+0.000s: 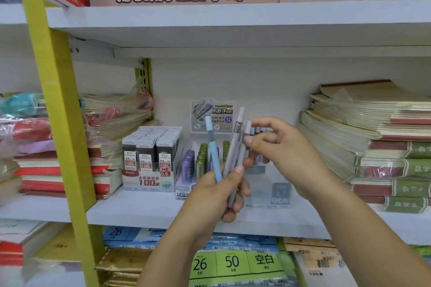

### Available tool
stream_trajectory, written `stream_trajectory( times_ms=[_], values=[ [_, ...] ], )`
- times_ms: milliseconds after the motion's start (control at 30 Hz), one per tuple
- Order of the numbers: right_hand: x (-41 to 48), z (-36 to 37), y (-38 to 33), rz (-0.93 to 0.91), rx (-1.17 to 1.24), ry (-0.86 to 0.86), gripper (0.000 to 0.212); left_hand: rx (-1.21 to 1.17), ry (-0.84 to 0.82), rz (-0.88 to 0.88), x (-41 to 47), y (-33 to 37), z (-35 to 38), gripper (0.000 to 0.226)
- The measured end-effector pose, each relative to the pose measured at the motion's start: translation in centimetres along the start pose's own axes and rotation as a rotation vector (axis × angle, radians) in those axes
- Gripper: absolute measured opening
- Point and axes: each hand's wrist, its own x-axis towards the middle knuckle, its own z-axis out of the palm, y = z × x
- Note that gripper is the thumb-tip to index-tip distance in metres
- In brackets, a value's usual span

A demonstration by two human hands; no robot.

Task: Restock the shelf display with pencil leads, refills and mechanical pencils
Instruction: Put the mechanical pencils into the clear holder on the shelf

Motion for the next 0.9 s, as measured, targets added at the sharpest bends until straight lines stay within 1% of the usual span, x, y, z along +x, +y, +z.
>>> stream_trajectory(
  times_ms=[67, 133, 200, 267, 367, 467, 600, 733, 800, 900],
  values=[
    [0.2, -0.2, 0.2, 0.027, 0.038, 0.006, 0.023, 0.018, -0.017, -0.016, -0.1, -0.1, -0.1, 0.031],
    [0.6, -0.8, 0.2, 0.009, 0.056, 0.088, 0.021, 0.032, 0.014, -0.041, -0.1, -0.3, -0.2, 0.033],
    [0.9, -1.9, 0.0, -0.063, 0.073, 0.241, 0.021, 0.054, 0.064, -0.064, 0.1, -0.4, -0.5, 0.027],
    [0.9, -3.2, -0.2, -0.175, 0.072, 0.368, 0.022, 0.080, 0.083, -0.070, 0.3, -0.6, -0.9, 0.022],
    [0.8, -4.8, -0.1, -0.274, -0.027, 0.443, 0.023, 0.072, 0.095, -0.072, 0.5, -0.6, -1.4, 0.023],
    [1.1, -5.2, 0.9, -0.290, -0.190, 0.423, 0.027, 0.076, 0.116, -0.079, 0.6, -0.7, -1.7, 0.024],
    [1.9, -4.9, 3.1, -0.224, -0.460, 0.340, 0.025, 0.093, 0.107, -0.076, 0.6, -0.9, -1.8, 0.030],
    [2.1, -4.6, 4.7, -0.193, -0.521, 0.265, 0.024, 0.088, 0.099, -0.076, 0.6, -1.1, -1.9, 0.042],
    [2.2, -4.6, 4.8, -0.200, -0.548, 0.249, 0.024, 0.084, 0.101, -0.072, 0.7, -1.2, -1.9, 0.041],
    [2.3, -4.6, 4.8, -0.223, -0.605, 0.241, 0.026, 0.087, 0.107, -0.069, 0.8, -1.3, -2.1, 0.032]
  ],
)
